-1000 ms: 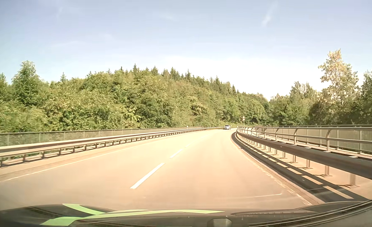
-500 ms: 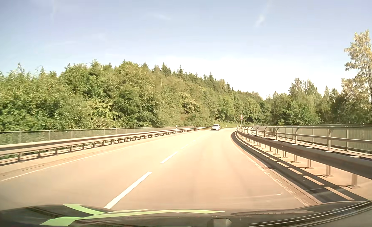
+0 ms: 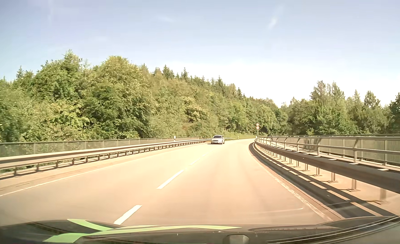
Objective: Follow the waypoints while adhering to traffic rules and regulations
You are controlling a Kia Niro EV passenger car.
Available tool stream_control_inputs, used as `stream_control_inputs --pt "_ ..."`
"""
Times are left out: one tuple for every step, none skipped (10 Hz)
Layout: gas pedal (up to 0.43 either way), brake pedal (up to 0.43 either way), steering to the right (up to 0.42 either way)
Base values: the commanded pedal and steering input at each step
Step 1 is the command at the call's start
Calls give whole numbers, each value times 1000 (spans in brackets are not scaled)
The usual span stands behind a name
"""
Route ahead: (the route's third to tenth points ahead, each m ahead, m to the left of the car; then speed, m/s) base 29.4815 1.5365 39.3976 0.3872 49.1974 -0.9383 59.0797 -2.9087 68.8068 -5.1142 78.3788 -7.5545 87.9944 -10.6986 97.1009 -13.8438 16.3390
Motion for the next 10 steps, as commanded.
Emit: stream_control_inputs --pt "47 0 16" --pt "47 0 16" --pt "47 0 16" --pt "47 0 16" --pt "47 0 15" --pt "59 0 15" --pt "59 0 15" --pt "67 0 15" --pt "79 0 15" --pt "79 0 15"
